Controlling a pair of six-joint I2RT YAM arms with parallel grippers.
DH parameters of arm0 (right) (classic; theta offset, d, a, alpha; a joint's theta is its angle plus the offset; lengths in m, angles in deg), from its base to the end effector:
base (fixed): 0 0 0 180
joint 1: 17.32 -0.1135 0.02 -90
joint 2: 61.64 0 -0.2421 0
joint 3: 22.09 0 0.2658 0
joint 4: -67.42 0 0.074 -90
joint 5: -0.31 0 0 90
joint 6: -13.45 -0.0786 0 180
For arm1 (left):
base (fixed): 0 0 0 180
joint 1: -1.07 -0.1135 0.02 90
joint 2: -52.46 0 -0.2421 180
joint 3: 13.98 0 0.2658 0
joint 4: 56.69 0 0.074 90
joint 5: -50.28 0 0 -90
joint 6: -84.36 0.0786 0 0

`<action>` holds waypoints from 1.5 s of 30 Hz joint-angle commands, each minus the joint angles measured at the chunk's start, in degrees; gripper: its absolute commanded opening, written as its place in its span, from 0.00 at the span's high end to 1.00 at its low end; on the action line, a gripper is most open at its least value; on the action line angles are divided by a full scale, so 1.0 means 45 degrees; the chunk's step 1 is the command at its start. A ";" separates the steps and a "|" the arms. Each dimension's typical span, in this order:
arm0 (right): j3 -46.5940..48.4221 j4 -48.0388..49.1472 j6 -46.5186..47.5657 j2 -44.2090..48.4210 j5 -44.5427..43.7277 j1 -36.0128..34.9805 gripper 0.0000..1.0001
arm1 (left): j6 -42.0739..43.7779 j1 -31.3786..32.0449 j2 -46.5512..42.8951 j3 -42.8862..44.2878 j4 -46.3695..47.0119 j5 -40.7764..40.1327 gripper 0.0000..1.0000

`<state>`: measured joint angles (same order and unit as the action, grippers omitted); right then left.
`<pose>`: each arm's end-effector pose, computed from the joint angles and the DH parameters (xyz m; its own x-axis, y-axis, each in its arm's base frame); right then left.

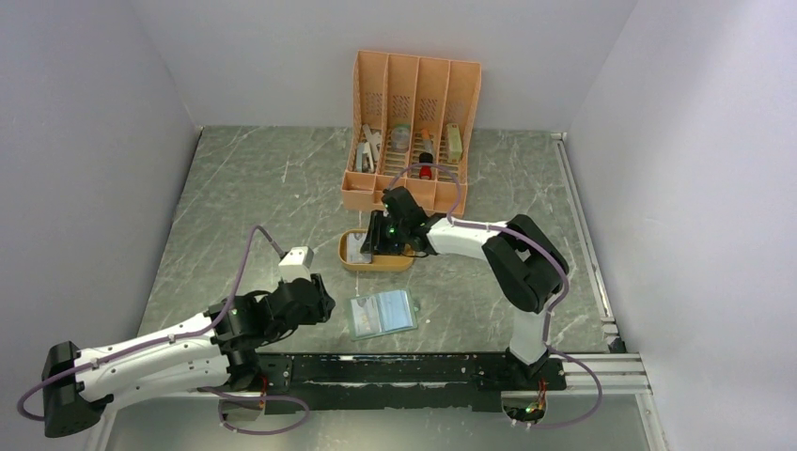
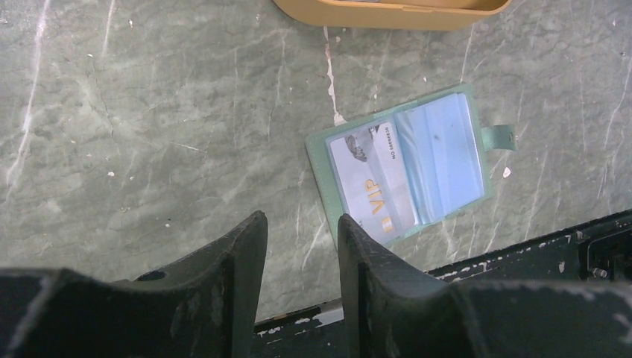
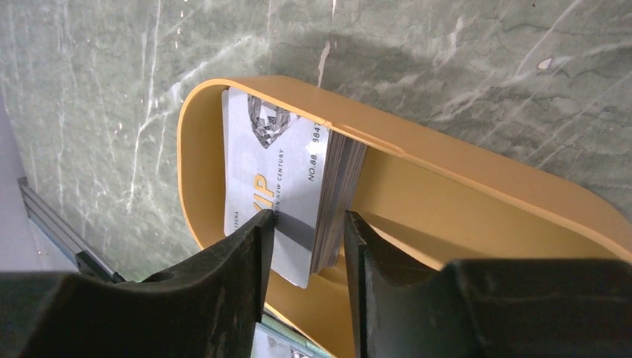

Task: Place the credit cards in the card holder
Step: Pick up the credit card from the storage box.

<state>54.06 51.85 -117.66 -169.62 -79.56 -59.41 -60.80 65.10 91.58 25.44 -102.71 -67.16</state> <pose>0.3047 0.2938 0.0922 -0.9035 0.0561 -0.4249 -0.2046 0.8147 0.5426 0.1194 -0.1624 0.1647 -0.7183 -0.1887 -0.6696 0.1180 0.9155 -0.3845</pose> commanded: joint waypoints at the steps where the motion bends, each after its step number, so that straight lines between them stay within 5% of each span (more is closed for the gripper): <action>1: -0.0499 0.0225 0.0035 0.0181 0.0088 0.0187 0.60 | -0.0126 0.0069 0.0092 -0.0154 -0.0029 -0.0231 0.55; 18: -0.0623 0.0691 -0.0247 0.0208 0.0814 0.0342 0.46 | -0.0165 0.0068 0.0194 -0.0085 0.0044 -0.0171 0.56; 45: -0.1544 0.1171 -0.0495 0.0973 0.1128 0.0793 0.77 | -0.0097 0.0069 0.0447 -0.0108 0.0276 -0.0141 0.56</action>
<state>48.12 57.77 -120.24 -166.82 -74.03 -56.37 -61.17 65.10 93.54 25.35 -102.53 -67.14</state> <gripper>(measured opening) 0.246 0.444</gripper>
